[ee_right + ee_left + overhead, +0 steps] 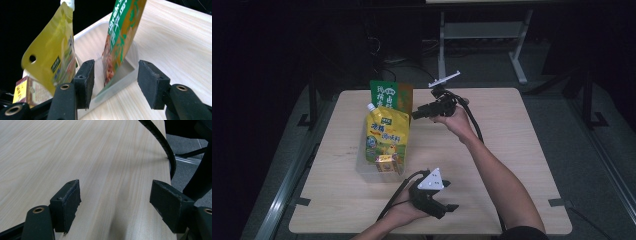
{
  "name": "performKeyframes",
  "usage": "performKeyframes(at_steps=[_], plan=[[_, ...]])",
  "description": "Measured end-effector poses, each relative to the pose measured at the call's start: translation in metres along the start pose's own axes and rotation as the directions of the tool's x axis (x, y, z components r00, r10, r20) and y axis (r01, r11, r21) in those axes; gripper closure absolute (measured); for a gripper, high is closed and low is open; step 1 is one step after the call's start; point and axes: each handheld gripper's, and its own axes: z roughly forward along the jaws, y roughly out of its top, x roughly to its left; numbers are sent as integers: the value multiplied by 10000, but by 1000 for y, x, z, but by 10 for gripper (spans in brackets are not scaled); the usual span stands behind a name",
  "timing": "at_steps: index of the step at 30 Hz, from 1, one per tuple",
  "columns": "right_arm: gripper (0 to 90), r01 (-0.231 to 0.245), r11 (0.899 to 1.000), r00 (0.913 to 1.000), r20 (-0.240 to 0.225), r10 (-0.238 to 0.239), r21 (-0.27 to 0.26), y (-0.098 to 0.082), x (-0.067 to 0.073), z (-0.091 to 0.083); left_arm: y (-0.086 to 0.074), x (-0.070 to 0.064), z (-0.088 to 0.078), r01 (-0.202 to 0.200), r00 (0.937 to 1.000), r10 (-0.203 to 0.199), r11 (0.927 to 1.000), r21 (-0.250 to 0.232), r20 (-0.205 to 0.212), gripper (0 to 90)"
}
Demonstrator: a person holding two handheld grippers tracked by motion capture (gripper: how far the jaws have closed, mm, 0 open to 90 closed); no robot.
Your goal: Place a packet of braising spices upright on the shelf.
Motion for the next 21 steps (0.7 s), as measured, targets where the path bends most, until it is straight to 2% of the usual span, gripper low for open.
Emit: performKeyframes(at_steps=[10,15,19,21], plan=[[443,-76,9999,9998,164,79,-154,-20,1,-28,0,1,-1,100,9999,-100,9999,76,-30,240],[424,-253,9994,9996,104,256,-250,-29,3,-44,-1,2,-2,124,9999,-124,9999,32,-39,240],[422,-129,9991,9997,206,137,-410,-34,8,-54,-2,2,-2,118,9999,-118,9999,29,-105,240],[416,-220,9989,9995,195,228,-415,-38,9,-59,-1,3,-4,136,9998,-136,9999,-18,-156,240]])
